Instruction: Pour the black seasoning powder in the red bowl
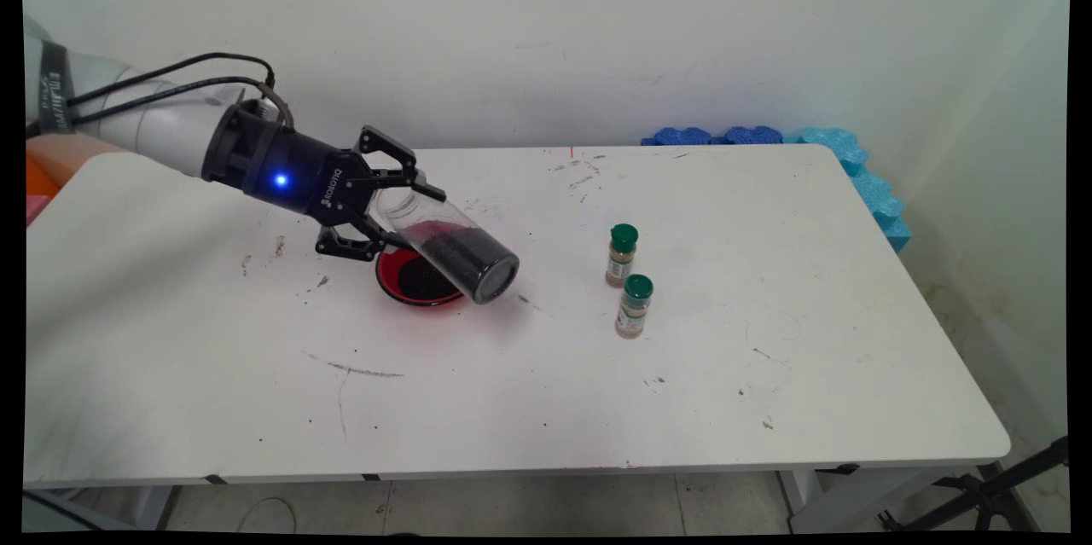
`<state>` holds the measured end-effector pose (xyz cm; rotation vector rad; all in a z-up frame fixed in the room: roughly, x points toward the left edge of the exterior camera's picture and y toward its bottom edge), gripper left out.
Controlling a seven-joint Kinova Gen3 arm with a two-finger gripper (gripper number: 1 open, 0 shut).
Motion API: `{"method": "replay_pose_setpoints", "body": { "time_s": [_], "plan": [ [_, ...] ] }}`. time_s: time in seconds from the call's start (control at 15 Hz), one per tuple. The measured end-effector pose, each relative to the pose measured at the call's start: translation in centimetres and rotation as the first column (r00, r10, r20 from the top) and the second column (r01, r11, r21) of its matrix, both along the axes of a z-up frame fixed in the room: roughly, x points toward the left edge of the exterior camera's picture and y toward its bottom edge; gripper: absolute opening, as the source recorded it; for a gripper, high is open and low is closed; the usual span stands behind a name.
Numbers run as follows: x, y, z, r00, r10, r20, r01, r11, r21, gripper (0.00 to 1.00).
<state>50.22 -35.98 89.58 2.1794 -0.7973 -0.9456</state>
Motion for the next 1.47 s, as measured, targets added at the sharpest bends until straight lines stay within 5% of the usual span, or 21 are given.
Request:
{"method": "replay_pose_setpoints", "body": {
  "time_s": [0.53, 1.47],
  "plan": [
    [0.3, -0.4, -0.8, 0.991, 0.104, -0.08, -0.095, 0.989, 0.11, 0.0],
    [0.2, -1.2, -1.5, 0.946, 0.255, -0.202, -0.199, 0.944, 0.262, 0.0]
  ]
}}
